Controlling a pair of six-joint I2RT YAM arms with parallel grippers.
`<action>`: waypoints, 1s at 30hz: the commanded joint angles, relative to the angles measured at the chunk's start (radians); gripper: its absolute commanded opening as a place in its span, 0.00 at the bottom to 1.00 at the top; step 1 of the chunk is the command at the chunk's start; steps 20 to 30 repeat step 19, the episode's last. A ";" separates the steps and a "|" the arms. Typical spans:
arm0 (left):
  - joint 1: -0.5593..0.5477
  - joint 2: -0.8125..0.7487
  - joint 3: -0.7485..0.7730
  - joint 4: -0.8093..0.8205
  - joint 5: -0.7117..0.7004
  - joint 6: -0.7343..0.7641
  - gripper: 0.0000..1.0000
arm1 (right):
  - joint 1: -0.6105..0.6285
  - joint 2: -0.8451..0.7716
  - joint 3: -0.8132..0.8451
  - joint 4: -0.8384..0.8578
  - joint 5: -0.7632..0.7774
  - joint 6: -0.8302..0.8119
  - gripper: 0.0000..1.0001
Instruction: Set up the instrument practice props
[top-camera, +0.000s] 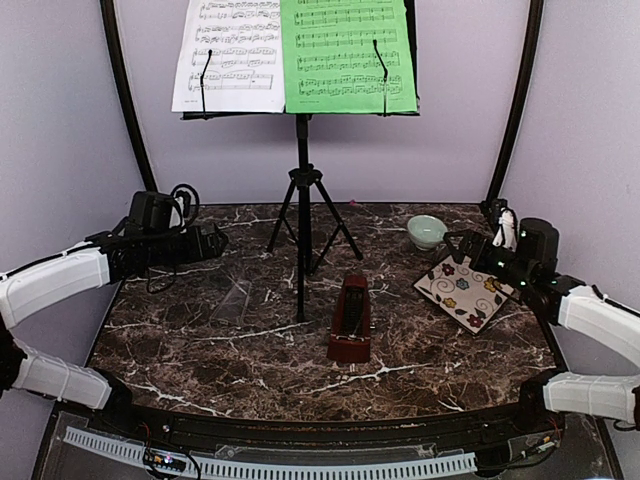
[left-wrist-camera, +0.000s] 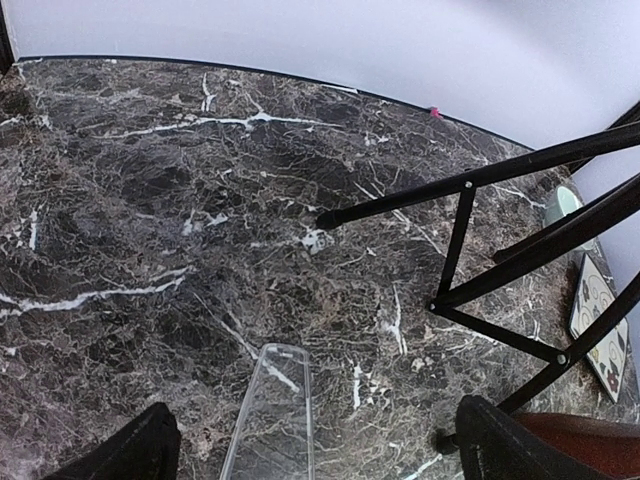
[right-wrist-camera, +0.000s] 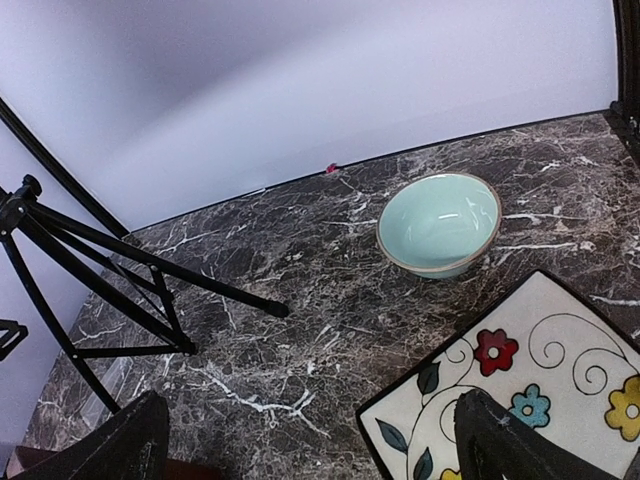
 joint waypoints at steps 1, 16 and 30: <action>0.007 0.000 -0.038 0.047 0.000 -0.031 0.99 | -0.004 -0.030 -0.017 0.056 0.028 -0.005 1.00; 0.006 0.004 -0.036 0.027 -0.042 -0.056 0.99 | -0.005 -0.034 -0.020 0.043 0.046 -0.010 1.00; 0.007 0.012 -0.019 -0.001 -0.059 -0.052 0.99 | -0.004 -0.036 -0.013 0.036 0.049 -0.014 1.00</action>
